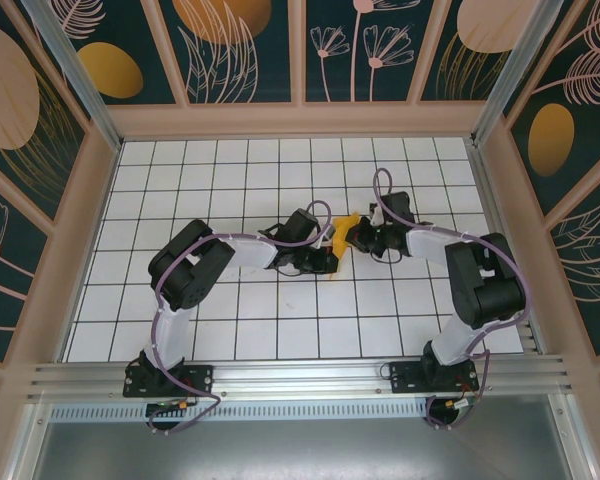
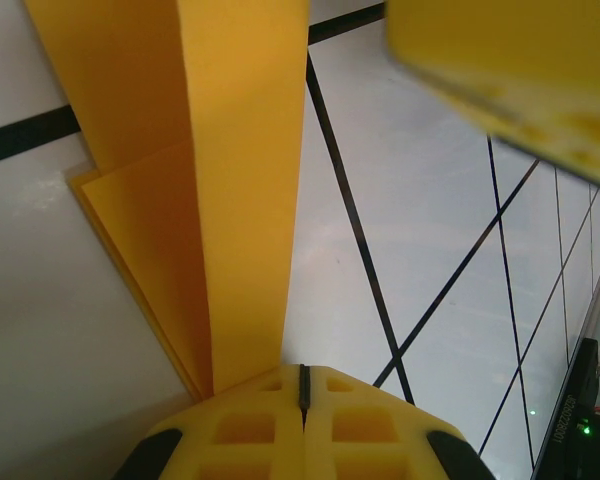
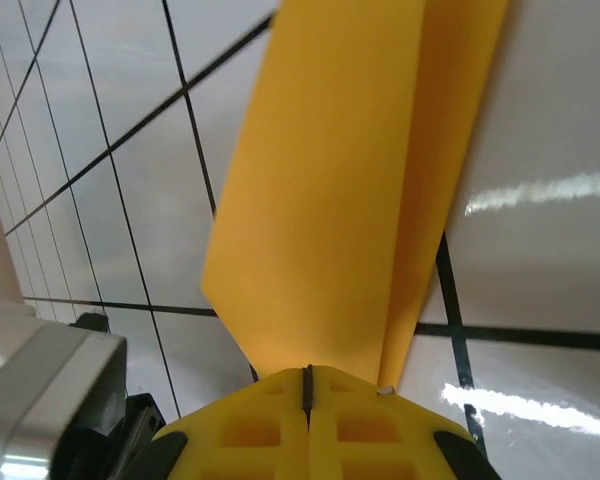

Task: Fold a paper plane with a square sheet of paper (fold left side to right side)
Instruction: Fold the wing for the fifth time at the center of the table.

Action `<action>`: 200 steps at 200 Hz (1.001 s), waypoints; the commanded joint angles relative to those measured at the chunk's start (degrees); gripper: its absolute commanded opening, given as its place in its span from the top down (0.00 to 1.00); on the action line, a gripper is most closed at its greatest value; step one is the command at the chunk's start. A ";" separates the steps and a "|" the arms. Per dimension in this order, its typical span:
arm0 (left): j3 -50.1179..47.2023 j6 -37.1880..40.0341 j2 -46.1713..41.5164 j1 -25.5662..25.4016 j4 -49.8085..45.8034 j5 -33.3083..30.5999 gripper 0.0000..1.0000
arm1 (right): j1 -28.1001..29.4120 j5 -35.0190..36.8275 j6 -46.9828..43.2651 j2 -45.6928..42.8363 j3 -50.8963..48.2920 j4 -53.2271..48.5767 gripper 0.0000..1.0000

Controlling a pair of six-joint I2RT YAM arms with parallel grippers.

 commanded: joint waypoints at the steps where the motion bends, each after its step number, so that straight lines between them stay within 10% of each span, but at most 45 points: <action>1: -2.14 0.16 1.89 -0.37 -10.73 -3.16 0.96 | 1.24 -1.91 3.22 -0.12 -1.04 3.89 1.00; 200: -3.44 0.16 1.46 -0.32 -10.52 -3.08 0.96 | 2.99 8.79 -1.43 7.89 0.58 2.53 1.00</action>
